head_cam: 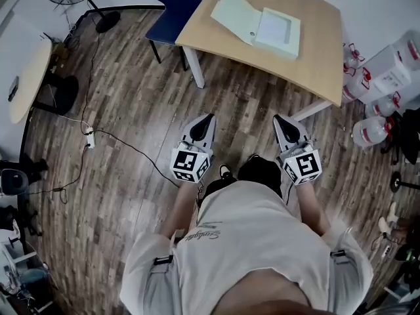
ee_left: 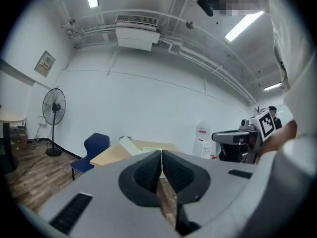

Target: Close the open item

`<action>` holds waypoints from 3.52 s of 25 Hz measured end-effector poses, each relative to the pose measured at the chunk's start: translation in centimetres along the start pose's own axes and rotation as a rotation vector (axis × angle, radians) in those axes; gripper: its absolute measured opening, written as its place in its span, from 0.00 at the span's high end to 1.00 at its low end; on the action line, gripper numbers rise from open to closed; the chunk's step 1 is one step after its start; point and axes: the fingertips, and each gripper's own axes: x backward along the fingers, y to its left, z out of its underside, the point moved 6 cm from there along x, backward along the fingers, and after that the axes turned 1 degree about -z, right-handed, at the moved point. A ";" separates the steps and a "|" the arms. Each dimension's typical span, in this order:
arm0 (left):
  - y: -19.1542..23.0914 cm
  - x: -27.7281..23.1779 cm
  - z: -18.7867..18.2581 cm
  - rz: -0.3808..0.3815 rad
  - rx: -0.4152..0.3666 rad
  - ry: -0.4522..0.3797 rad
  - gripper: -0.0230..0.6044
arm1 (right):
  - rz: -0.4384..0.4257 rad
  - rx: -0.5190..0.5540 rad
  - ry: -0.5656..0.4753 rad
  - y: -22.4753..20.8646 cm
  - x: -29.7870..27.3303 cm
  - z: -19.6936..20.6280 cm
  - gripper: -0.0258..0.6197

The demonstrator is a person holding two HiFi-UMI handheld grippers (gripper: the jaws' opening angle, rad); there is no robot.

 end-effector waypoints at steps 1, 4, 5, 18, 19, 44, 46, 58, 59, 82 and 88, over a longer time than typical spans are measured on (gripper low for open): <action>0.1 0.0 -0.1 -0.005 -0.001 -0.004 0.94 | 0.001 -0.005 0.011 -0.1 -0.1 0.2 0.97; 0.8 -0.2 0.4 -0.027 0.010 -0.006 0.94 | 0.003 -0.037 0.025 -0.7 -0.5 0.9 0.97; 1.1 -0.2 0.7 -0.032 0.019 0.000 0.94 | 0.004 -0.044 0.026 -0.8 -0.6 1.1 0.97; 2.6 -3.6 0.8 -0.043 0.048 0.060 0.94 | -0.070 -0.106 0.059 -2.8 -5.2 2.8 0.97; 3.0 -4.2 0.5 -0.044 0.042 0.066 0.94 | -0.072 -0.109 0.055 -3.1 -5.9 2.7 0.97; 4.5 -24.1 -7.3 0.024 -0.009 0.097 0.94 | -0.108 -0.114 -0.016 -18.0 -15.9 4.3 0.97; 4.5 -24.3 -7.1 0.013 0.001 0.102 0.94 | -0.111 -0.121 -0.009 -18.0 -15.8 4.5 0.97; 8.5 -30.0 -5.5 0.067 0.047 0.121 0.94 | -0.057 -0.131 0.068 -20.5 -18.7 5.9 0.97; 9.0 -30.8 -5.5 0.074 0.058 0.120 0.94 | -0.049 -0.131 0.076 -20.9 -19.0 5.7 0.97; 20.2 -47.1 -8.6 0.400 -0.099 0.123 0.94 | 0.267 -0.232 0.094 -28.5 -32.3 2.2 0.97; 19.1 -50.2 -8.3 0.435 -0.086 0.140 0.94 | 0.298 -0.217 0.122 -30.8 -32.2 2.4 0.97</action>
